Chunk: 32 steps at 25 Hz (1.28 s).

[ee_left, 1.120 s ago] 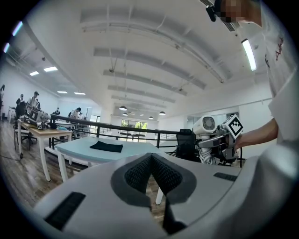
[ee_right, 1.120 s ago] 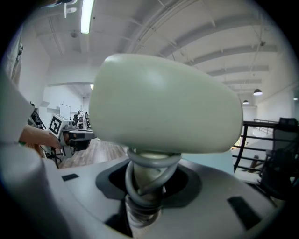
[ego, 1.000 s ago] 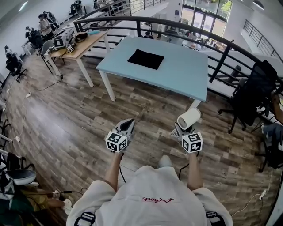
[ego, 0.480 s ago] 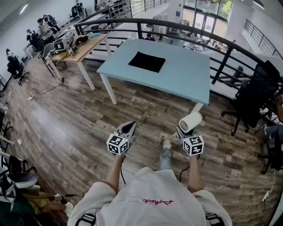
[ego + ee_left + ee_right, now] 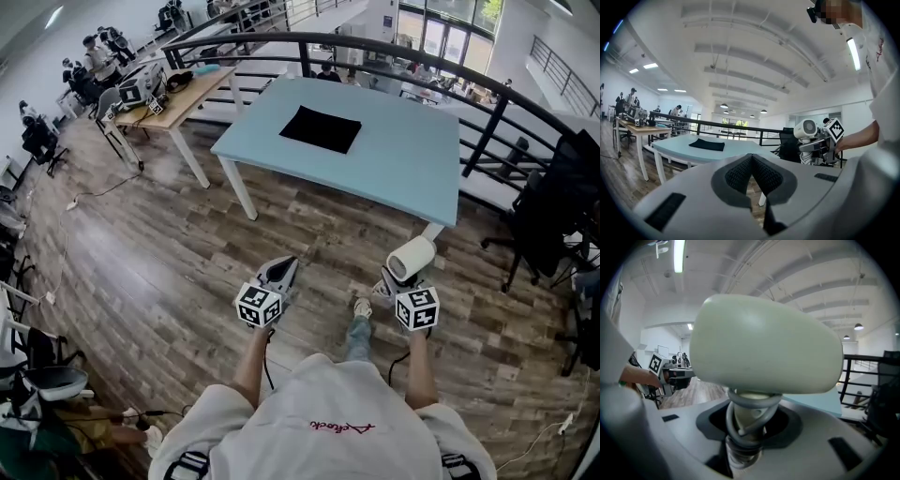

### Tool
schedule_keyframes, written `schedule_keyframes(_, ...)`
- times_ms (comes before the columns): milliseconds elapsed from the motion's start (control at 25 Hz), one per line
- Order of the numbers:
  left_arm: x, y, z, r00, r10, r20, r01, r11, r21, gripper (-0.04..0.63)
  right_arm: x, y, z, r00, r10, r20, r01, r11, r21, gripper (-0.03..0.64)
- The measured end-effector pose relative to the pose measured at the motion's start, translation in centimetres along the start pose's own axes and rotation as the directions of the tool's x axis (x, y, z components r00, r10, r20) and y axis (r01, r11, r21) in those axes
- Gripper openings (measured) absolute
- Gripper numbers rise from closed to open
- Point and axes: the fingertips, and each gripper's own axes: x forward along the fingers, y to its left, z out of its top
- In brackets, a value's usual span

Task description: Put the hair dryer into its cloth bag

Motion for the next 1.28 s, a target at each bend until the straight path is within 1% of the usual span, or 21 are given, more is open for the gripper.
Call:
schedule_keyframes(200, 2.9, 1.9, -0.1, 1.0, 0.01, -0.006, -0.01, 1.0, -0.003, 0.008, 2.8, -2.3, 0.4, 1.0, 0.008, 0.003, -0.008, 1.0, 0.008, 0.164)
schedule_keyframes(520, 8.9, 4.7, 2.3, 1.0, 0.02, -0.007, -0.02, 1.0, 0.003, 0.008, 7.1, -7.3, 2.8, 1.0, 0.014, 0.013, -0.014, 0.999, 0.029, 0.164)
schedule_keyframes(720, 12.6, 5.8, 3.5, 1.0, 0.019, -0.014, -0.019, 1.0, -0.002, 0.008, 9.2, -10.6, 4.1, 1.0, 0.015, 0.004, -0.015, 0.999, 0.034, 0.164)
schedule_keyframes(1000, 19.1, 7.0, 5.3, 1.0, 0.01, -0.021, -0.01, 1.0, 0.0, 0.008, 12.6, -15.9, 6.5, 1.0, 0.022, 0.003, -0.023, 0.999, 0.023, 0.164)
schedule_keyframes(1280, 25.5, 7.8, 6.1, 1.0, 0.002, -0.028, -0.002, 1.0, -0.005, 0.006, 15.8, -21.1, 8.2, 1.0, 0.03, 0.004, -0.03, 0.999, 0.011, 0.164)
